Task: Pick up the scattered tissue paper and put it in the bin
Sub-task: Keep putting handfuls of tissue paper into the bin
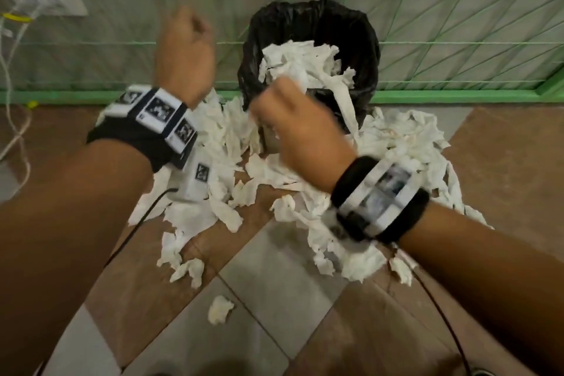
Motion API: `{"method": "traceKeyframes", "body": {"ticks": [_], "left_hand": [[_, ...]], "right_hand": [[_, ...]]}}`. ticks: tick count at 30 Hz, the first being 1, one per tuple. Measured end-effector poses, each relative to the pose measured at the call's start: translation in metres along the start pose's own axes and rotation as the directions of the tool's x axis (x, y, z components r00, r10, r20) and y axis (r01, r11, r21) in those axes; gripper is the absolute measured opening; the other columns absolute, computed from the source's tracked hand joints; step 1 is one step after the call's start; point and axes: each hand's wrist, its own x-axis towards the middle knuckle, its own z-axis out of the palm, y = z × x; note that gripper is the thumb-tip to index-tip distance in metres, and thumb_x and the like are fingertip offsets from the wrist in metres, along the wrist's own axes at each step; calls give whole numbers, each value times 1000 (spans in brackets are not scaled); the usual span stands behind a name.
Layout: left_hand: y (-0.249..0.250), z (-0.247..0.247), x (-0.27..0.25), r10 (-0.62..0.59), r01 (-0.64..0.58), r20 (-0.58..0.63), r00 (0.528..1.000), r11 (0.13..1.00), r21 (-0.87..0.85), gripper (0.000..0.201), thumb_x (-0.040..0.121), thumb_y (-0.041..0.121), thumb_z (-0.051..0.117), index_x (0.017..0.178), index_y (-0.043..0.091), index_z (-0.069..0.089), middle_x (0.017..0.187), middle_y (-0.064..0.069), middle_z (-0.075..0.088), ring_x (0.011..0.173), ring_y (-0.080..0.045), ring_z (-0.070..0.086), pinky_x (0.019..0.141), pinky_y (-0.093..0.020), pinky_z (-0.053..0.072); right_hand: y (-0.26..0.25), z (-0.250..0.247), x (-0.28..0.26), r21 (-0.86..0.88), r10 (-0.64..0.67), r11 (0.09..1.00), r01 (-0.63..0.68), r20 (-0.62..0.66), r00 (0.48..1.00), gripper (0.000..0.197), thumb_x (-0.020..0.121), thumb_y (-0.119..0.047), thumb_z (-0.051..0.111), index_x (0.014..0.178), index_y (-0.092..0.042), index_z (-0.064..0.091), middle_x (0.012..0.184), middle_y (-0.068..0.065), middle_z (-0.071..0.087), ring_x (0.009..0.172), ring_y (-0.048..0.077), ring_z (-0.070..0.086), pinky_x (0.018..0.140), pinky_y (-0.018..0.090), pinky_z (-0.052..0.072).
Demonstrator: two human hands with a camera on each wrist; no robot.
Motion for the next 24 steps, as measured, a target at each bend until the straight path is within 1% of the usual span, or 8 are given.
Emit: {"method": "traceKeyframes", "body": {"ticks": [3, 5, 9, 11, 13, 15, 21, 24], "left_hand": [[-44, -1, -32, -32, 19, 73, 997, 986, 167, 13, 93, 19, 43, 95, 13, 54, 83, -5, 58, 75, -24, 54, 57, -29, 32], [-69, 6, -58, -66, -15, 274, 959, 958, 285, 6, 91, 18, 46, 90, 16, 52, 75, -3, 59, 66, -23, 55, 51, -27, 31], [-111, 27, -124, -157, -214, 763, 628, 907, 363, 46, 83, 41, 57, 126, 35, 42, 106, 1, 53, 101, -26, 57, 82, -34, 46], [-129, 37, -150, -251, -264, 798, 548, 854, 449, 75, 77, 58, 57, 142, 53, 18, 147, -1, 28, 136, -30, 33, 109, -43, 36], [-148, 41, -167, -329, -240, 780, 533, 825, 512, 85, 77, 61, 60, 142, 60, 4, 160, 3, -11, 148, -37, -5, 118, -54, 16], [-169, 41, -177, -392, -215, 751, 531, 795, 567, 89, 79, 53, 65, 141, 62, 1, 158, 1, -23, 146, -43, -13, 116, -60, 18], [-187, 40, -166, -274, -360, 681, 679, 684, 634, 55, 84, 22, 63, 135, 21, 42, 145, -7, 34, 127, -29, 43, 108, -41, 37], [-183, 40, -157, -216, -216, 614, 759, 806, 551, 29, 87, 9, 57, 117, 8, 61, 126, -15, 55, 114, -33, 55, 99, -42, 44]], "right_hand": [[42, -46, 38, -86, 121, 982, -171, -411, 903, 28, 76, 13, 48, 94, -1, 63, 97, 17, 59, 79, 24, 55, 61, 25, 38], [64, -61, 48, -94, 250, 946, -309, -396, 884, 29, 82, 7, 46, 98, -6, 66, 101, 13, 62, 87, 20, 56, 68, 24, 37], [89, -64, 48, -196, 439, 878, -436, -29, 898, 41, 89, 0, 44, 122, -19, 61, 123, 10, 58, 111, 27, 55, 81, 27, 39], [87, -55, 40, -188, 408, 895, -403, -17, 913, 34, 94, -15, 44, 124, -25, 58, 121, 11, 55, 108, 30, 54, 85, 33, 42], [85, -45, 33, -229, 423, 888, -398, 69, 904, 32, 96, -32, 45, 127, -30, 54, 121, 12, 50, 108, 32, 49, 87, 37, 40], [87, -38, 29, -282, 453, 867, -411, 104, 885, 30, 95, -32, 45, 122, -30, 57, 114, 13, 51, 108, 34, 48, 85, 37, 39], [94, -42, 43, -109, 478, 871, -479, -34, 878, 29, 78, 4, 47, 90, -16, 64, 84, 5, 59, 78, 26, 58, 63, 31, 45], [100, -55, 51, -66, 475, 870, -488, -150, 867, 30, 84, 2, 46, 91, -18, 68, 76, -5, 56, 68, 7, 54, 60, 16, 39]]}}
